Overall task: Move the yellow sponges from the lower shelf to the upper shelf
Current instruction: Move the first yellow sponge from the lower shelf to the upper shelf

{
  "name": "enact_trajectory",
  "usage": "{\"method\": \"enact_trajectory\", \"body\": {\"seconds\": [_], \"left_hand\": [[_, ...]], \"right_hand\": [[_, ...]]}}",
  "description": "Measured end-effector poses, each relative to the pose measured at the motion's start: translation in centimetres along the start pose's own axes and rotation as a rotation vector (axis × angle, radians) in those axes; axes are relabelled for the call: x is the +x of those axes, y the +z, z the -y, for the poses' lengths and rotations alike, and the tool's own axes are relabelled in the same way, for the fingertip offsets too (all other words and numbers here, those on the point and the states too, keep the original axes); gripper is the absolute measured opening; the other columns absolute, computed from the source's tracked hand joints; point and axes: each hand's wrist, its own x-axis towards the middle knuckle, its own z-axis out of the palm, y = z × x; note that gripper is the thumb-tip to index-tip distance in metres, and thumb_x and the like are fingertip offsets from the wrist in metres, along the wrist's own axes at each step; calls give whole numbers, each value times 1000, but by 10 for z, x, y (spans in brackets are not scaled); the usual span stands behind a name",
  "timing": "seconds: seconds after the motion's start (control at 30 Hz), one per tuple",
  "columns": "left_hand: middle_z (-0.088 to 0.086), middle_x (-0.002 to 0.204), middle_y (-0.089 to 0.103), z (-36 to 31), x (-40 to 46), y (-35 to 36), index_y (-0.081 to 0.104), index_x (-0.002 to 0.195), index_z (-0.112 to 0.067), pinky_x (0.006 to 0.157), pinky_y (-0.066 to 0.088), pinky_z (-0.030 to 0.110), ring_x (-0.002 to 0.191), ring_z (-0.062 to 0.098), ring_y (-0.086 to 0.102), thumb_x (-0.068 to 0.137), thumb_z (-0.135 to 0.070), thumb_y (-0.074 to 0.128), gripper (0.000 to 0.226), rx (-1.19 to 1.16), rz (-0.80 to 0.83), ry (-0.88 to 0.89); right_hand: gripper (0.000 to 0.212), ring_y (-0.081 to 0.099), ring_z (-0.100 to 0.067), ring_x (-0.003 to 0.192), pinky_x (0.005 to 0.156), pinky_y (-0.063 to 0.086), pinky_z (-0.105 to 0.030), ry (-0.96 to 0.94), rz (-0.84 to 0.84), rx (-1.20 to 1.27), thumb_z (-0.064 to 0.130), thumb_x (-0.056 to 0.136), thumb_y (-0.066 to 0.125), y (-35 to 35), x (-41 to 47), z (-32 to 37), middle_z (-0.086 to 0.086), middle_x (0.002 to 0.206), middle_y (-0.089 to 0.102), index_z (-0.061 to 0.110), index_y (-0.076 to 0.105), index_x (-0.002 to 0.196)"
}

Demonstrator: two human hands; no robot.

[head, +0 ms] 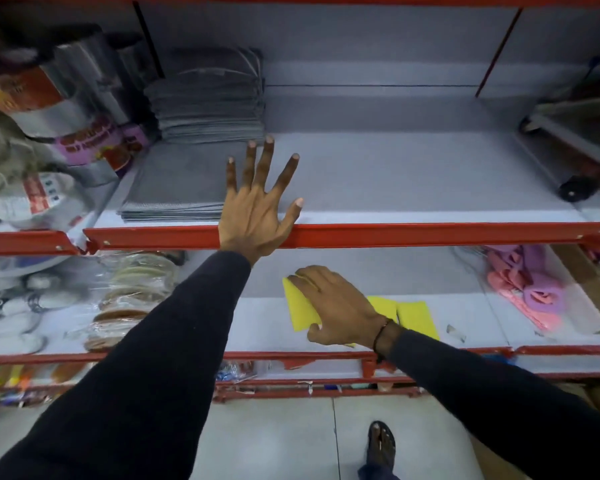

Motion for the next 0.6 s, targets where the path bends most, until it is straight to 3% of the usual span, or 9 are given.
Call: {"method": "enact_trajectory", "body": {"seconds": [0.17,0.23,0.3,0.4,0.47,0.5,0.53,0.6], "left_hand": [[10,179,-11,-2,-3,-7,-1,169,-36,130,2,67,165,35,-10,102,-68,2,74,-62,12,4],[9,179,-11,-3,-5,-8,-1,169,-36,131,2,66,165,35,-9,102,-67,1,74,-67,19,0],[9,179,-10,-4,-7,-9,1,169,-36,131,2,66,165,34,-9,102,-65,1,73,-69,20,-5],[9,179,-10,-3,-6,-10,2,169,-36,131,4,66,165,34,-10,105,-62,8,70,-82,26,-2],[9,179,-13,-2,-6,-9,-1,169,-37,131,3,66,165,33,-12,104,-63,6,70,-78,24,-4],[8,179,-13,-1,-5,-9,-2,168,-37,131,3,65,165,33,-13,103,-64,4,71,-75,22,-5],[9,179,-13,-1,-5,-8,-3,168,-38,131,3,65,165,33,-12,102,-65,2,72,-74,15,-5],[9,179,-10,-1,-3,-6,0,169,-37,132,4,64,165,34,-10,103,-65,3,72,-85,10,-12]], "right_hand": [[90,49,-34,137,120,39,-41,-100,-572,37,35,62,67,-103,-23,2,-14,146,52,9,47,146],[87,50,-35,134,118,41,-41,-37,-683,0,33,63,67,-136,-9,-14,-15,144,53,7,49,144],[86,49,-36,133,112,46,-45,143,-628,-6,34,66,71,-162,14,-28,-14,144,53,10,48,145],[87,45,-34,141,115,45,-46,400,-205,58,42,78,76,-172,49,-41,-8,155,45,22,38,153],[84,35,-27,152,125,32,-45,423,35,96,45,87,68,-167,63,-49,-1,166,33,28,29,159],[81,27,-22,157,130,23,-46,420,65,140,43,90,63,-163,66,-51,2,170,28,29,25,160],[79,24,-18,158,131,18,-48,417,-9,202,40,89,62,-160,63,-52,5,170,28,31,26,160],[67,47,-20,144,122,35,-45,392,-436,314,36,80,62,-149,46,-48,5,154,52,29,48,146]]}}
